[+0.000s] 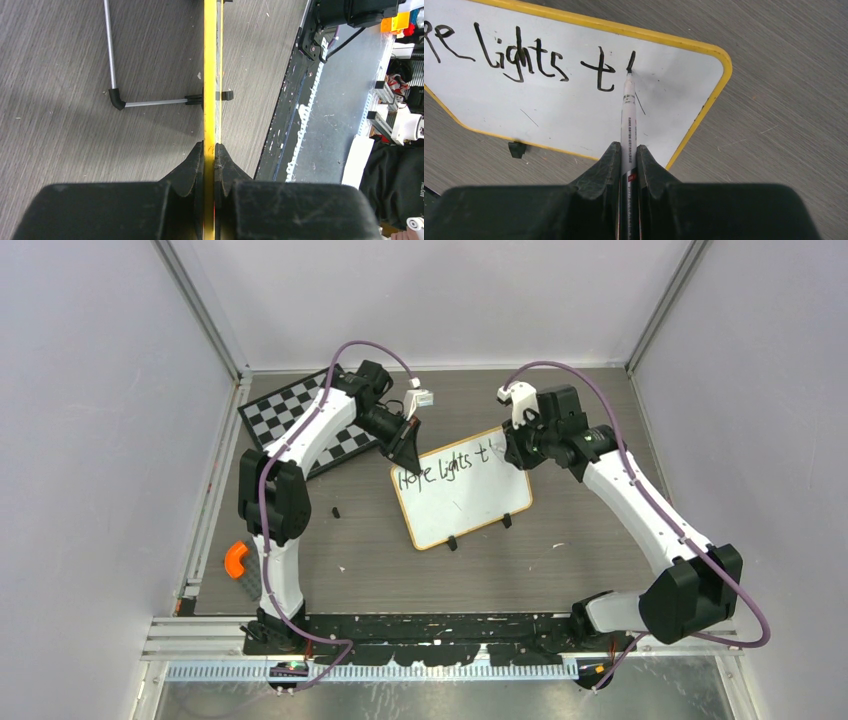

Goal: Write a sentence on the whiteboard

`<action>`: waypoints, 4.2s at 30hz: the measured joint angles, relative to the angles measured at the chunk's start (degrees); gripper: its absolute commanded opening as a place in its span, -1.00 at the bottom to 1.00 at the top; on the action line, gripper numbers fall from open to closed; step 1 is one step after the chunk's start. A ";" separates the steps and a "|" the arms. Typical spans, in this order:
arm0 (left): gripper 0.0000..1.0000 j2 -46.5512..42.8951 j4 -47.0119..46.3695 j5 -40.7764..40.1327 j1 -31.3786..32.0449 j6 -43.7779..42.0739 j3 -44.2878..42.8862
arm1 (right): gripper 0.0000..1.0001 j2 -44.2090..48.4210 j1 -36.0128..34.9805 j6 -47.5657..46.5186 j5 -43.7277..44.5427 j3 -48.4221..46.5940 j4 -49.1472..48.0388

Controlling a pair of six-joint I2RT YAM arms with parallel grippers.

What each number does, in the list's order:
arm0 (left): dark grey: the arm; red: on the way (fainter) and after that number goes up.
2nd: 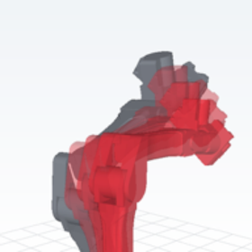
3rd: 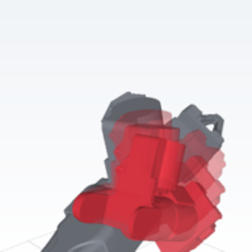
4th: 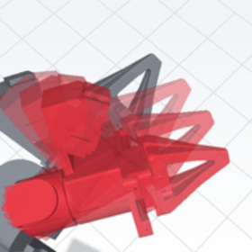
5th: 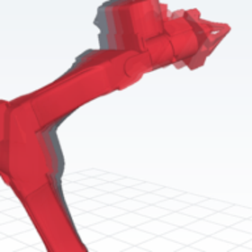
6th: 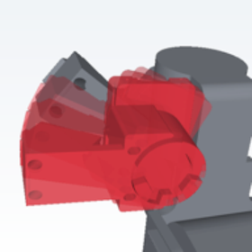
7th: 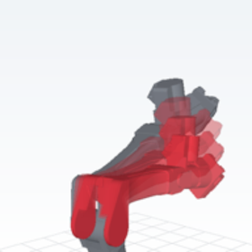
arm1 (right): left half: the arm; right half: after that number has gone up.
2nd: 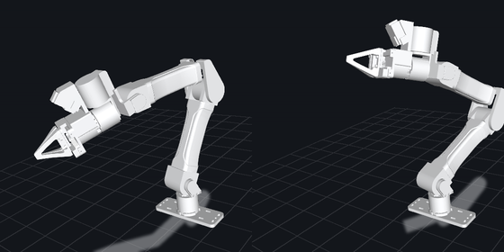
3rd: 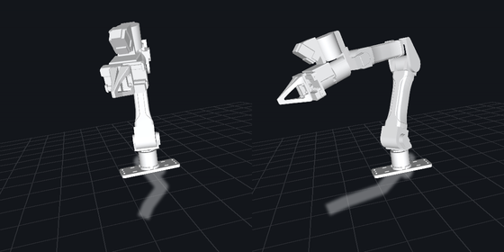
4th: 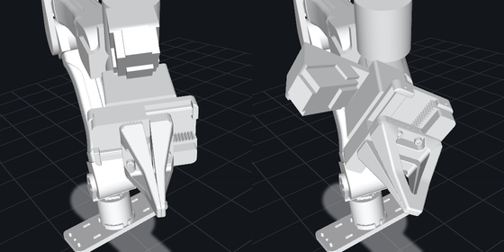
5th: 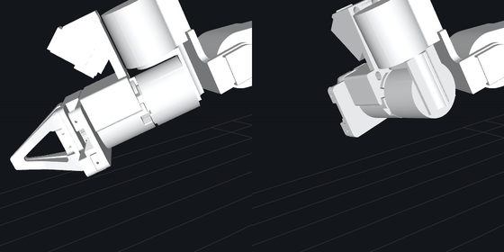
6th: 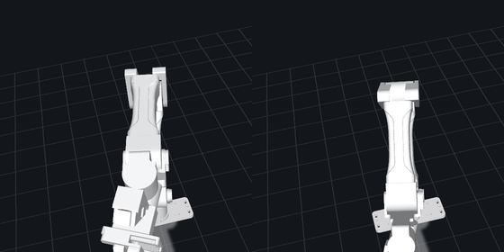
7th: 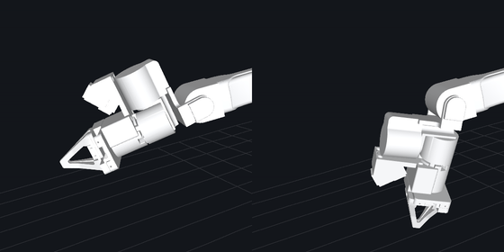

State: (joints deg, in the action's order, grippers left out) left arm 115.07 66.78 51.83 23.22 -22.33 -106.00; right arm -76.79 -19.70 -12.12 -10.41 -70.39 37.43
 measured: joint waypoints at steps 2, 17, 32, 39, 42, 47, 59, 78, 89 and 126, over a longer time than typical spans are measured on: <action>-1.00 0.02 0.00 -0.02 -0.02 0.07 0.00 | -0.99 0.13 0.00 0.00 -0.15 0.61 0.00; -1.00 0.09 0.11 0.02 -0.02 0.00 -0.07 | -0.99 0.59 0.04 -0.02 -1.66 2.73 1.81; -1.00 0.11 0.24 0.04 0.02 -0.24 -0.17 | -0.99 0.81 0.07 0.00 -1.38 2.05 2.49; -1.00 0.11 0.31 0.07 0.04 -0.39 -0.17 | -0.99 0.79 0.07 0.00 -1.22 -0.28 2.51; -1.00 0.09 0.33 0.04 0.04 -0.42 -0.17 | -0.99 0.61 0.04 0.00 -0.96 -0.57 2.47; -1.00 0.09 0.35 0.04 0.07 -0.44 -0.20 | -1.00 0.02 0.07 -0.04 -0.20 -0.57 2.51; -1.00 0.11 0.35 0.02 0.04 -0.39 -0.20 | -0.99 -0.22 0.59 -0.22 1.20 -0.57 2.51; -1.00 0.11 0.37 0.00 0.04 -0.33 -0.22 | -0.99 -0.04 1.07 -1.01 -0.33 2.05 4.85; -1.00 0.11 0.37 0.04 0.07 -0.44 -0.24 | -0.99 1.20 1.09 -1.22 -0.17 1.79 6.01; -1.00 0.20 0.55 0.00 0.04 -0.50 -0.33 | -0.99 -0.81 2.40 -0.87 0.07 -0.13 4.66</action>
State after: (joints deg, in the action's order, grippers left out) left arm 115.26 67.33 51.83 23.27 -22.83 -106.32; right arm -77.60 -17.30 -12.99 -10.35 -70.52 42.09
